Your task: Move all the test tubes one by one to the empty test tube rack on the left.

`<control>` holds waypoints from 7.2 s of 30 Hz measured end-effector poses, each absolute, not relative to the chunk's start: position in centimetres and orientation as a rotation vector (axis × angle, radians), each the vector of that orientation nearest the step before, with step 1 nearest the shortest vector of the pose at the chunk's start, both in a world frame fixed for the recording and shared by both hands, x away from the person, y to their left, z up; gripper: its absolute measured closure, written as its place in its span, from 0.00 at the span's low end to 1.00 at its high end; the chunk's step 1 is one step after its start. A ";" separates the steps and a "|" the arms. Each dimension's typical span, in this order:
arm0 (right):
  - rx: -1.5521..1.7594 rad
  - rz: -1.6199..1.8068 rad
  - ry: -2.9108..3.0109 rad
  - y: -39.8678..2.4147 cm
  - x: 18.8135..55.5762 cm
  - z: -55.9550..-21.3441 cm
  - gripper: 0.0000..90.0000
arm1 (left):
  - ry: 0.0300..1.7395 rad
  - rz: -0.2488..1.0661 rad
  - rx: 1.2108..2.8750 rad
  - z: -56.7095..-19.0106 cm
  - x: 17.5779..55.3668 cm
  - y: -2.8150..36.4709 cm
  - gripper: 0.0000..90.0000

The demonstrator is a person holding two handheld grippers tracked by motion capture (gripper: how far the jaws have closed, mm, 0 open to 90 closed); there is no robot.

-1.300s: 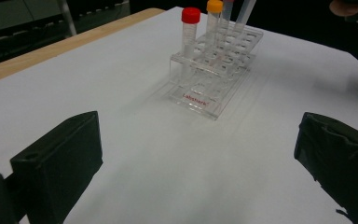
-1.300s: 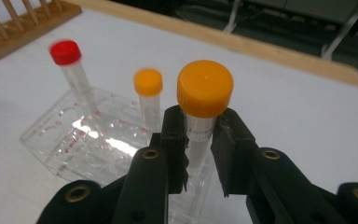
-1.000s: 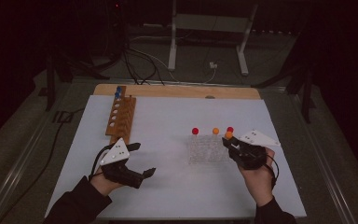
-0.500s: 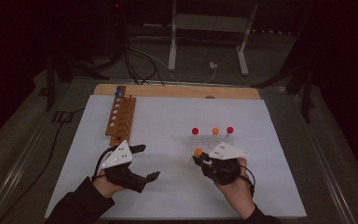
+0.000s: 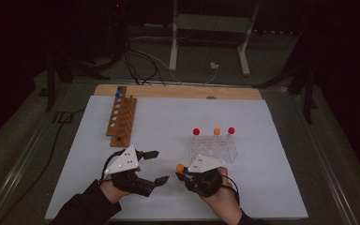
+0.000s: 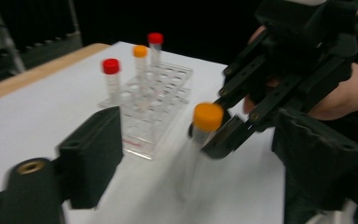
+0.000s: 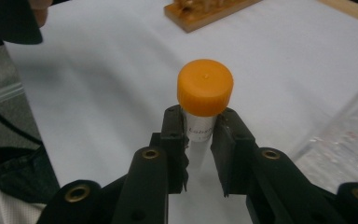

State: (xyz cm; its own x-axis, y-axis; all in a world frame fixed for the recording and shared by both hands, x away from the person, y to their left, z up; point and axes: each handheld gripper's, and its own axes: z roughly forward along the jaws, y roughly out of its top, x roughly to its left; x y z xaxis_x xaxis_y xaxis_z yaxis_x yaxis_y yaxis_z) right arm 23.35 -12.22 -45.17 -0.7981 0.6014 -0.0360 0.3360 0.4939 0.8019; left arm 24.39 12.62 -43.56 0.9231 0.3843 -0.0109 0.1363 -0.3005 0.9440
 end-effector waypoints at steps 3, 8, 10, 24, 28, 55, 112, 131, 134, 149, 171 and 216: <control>0.779 1.203 2.448 -11.8 23.2 -45.3 0.83 | 0.372 0.249 1.888 -43.8 24.4 12.0 0.31; 0.768 1.206 2.460 -11.6 23.1 -45.4 0.83 | 0.368 0.251 1.904 -44.2 24.6 11.1 0.45; 0.767 1.207 2.461 -11.6 23.2 -45.4 0.83 | 0.376 0.247 1.907 -44.4 24.7 10.7 0.48; 0.770 1.211 2.456 -11.8 23.2 -45.1 0.83 | 0.329 0.233 1.935 -45.0 25.3 9.1 0.78; 0.772 1.216 2.450 -11.9 23.2 -45.1 0.83 | 0.326 0.248 1.937 -44.9 25.3 9.0 0.79; 0.800 1.455 2.231 -14.8 22.6 -42.5 0.05 | 0.507 0.461 1.858 -40.6 29.0 15.8 0.80; 0.773 1.540 2.213 -16.6 22.8 -42.4 0.00 | 1.073 0.794 1.634 -42.1 44.8 24.8 0.80; 0.769 1.541 2.218 -16.5 22.8 -42.4 0.00 | 1.146 0.785 1.779 -44.6 45.3 23.7 0.80; 0.771 1.540 2.220 -16.5 22.8 -42.4 0.00 | 1.150 0.788 1.789 -44.7 45.4 23.6 0.80; 0.777 1.544 2.219 -16.6 22.9 -42.4 0.00 | 1.170 0.779 1.830 -44.2 45.5 23.4 0.79; 0.857 1.504 2.107 -18.8 24.1 -41.4 0.00 | 0.939 0.631 1.779 -40.7 37.4 23.3 0.07; 1.254 1.027 2.083 -20.8 33.3 -46.6 0.65 | 0.589 0.406 1.891 -45.5 26.5 16.8 0.01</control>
